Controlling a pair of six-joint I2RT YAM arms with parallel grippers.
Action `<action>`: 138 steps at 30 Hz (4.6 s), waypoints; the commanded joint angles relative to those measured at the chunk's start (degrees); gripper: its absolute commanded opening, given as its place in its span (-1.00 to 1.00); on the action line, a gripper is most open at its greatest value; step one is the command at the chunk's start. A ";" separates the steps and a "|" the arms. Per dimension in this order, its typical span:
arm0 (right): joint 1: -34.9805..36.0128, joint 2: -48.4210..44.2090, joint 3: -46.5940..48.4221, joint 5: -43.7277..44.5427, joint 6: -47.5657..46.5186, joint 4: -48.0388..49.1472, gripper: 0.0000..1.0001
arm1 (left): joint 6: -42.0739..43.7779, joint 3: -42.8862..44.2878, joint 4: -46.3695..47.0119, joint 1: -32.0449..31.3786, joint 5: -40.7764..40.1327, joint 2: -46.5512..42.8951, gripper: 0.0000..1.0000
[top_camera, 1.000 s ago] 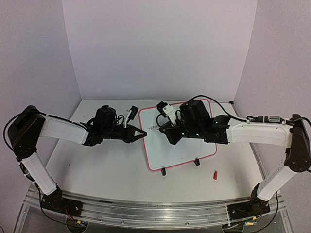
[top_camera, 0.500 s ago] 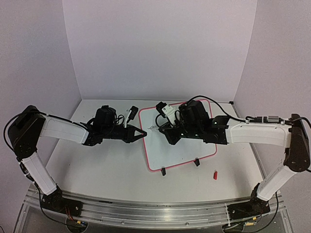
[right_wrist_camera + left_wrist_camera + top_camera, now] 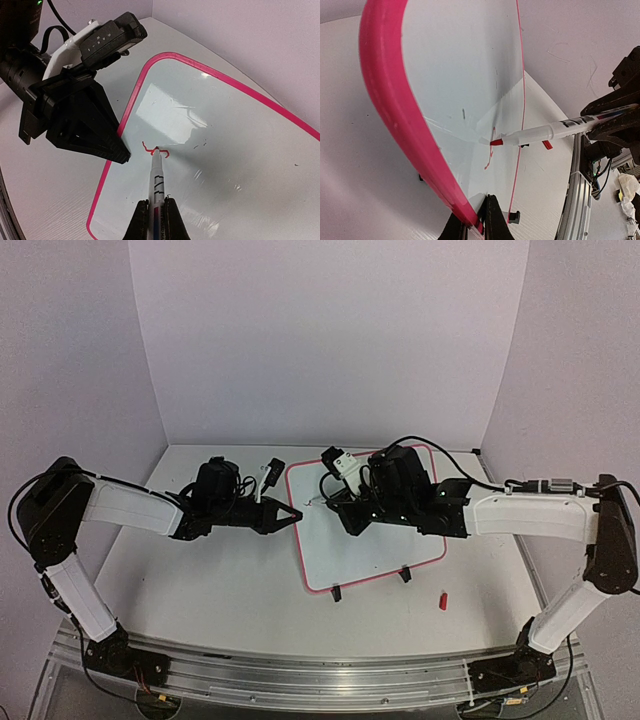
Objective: Write a sentence on the whiteboard
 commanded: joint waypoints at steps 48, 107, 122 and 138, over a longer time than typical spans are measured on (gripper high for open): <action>-0.15 -7.62 -2.95 -3.25 6.87 -3.82 -1.00 | 8.77 -0.53 -11.29 1.13 -12.58 2.44 -1.00; -0.19 -2.04 -2.70 3.07 10.51 -5.51 -1.00 | 10.16 -1.03 -13.09 1.12 -14.02 1.65 -1.00; -0.22 -3.73 -3.55 7.25 9.84 -9.48 -1.00 | 10.33 -1.26 -13.59 1.12 -14.35 1.20 -1.00; -0.12 -2.17 -0.42 9.30 7.93 -7.76 -1.00 | 10.60 -1.20 -13.68 1.13 -13.92 1.54 -1.00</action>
